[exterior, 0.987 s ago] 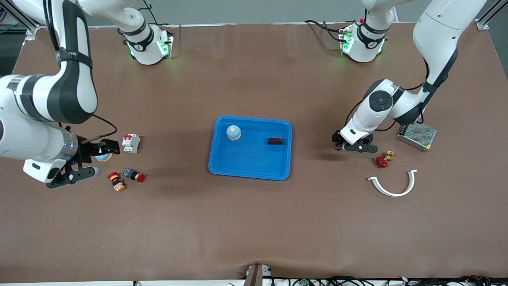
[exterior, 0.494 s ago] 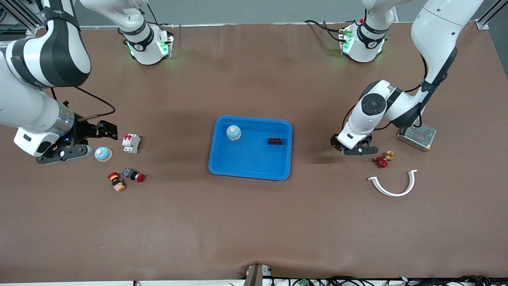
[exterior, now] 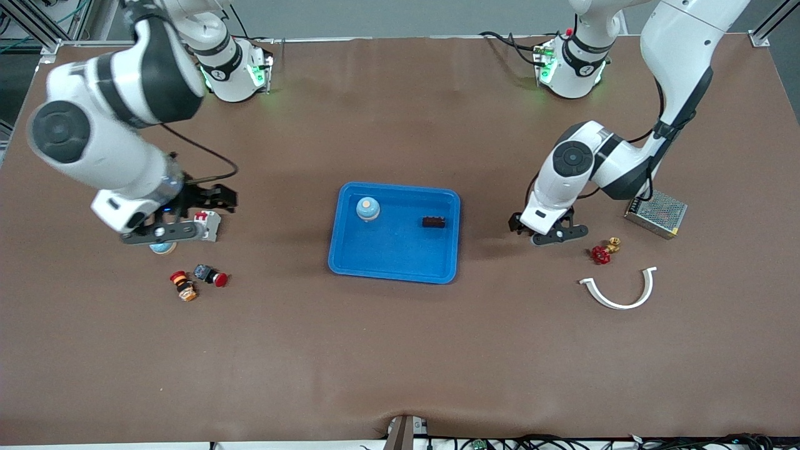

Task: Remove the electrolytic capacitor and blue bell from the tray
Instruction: 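Open both grippers and move them back over the blue tray, then grasp the second bell with the right gripper while the left grasps the capacitor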

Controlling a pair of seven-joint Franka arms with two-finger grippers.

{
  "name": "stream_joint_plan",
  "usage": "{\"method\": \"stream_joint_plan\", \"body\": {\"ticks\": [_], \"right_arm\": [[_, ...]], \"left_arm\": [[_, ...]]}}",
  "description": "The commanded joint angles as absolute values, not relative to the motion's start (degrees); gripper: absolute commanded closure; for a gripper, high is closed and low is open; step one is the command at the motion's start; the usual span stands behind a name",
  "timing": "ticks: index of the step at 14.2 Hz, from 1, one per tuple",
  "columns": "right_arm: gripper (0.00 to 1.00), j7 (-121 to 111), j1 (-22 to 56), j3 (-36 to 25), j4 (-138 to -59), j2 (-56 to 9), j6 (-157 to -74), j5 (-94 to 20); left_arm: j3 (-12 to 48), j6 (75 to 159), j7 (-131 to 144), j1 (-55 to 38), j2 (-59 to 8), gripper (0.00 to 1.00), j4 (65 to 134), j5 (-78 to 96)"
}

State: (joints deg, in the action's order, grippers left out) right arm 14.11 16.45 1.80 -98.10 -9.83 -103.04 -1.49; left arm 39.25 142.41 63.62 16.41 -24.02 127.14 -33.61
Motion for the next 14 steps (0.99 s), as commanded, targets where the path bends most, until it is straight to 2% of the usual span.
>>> {"method": "stream_joint_plan", "body": {"ticks": [1,3,6,14], "right_arm": [[0.00,24.75,23.27,1.67,-102.46,-10.02,-110.53,-0.79],[0.00,29.34,25.65,1.76,-104.76,-11.24,-116.25,-1.40],[0.00,33.56,29.43,1.67,-105.20,-14.58,-119.26,-3.43],[0.00,36.90,34.53,1.67,-110.65,-20.82,-131.12,-3.52]], "left_arm": [[43.14,141.50,77.65,17.05,-23.11,0.00,127.00,-32.52],[45.43,141.85,88.98,17.05,-23.12,0.00,126.57,-30.68],[47.72,141.86,106.47,16.09,-23.38,0.00,125.16,-30.41],[47.46,142.38,131.73,9.94,-27.59,0.00,120.59,-31.38]]}}
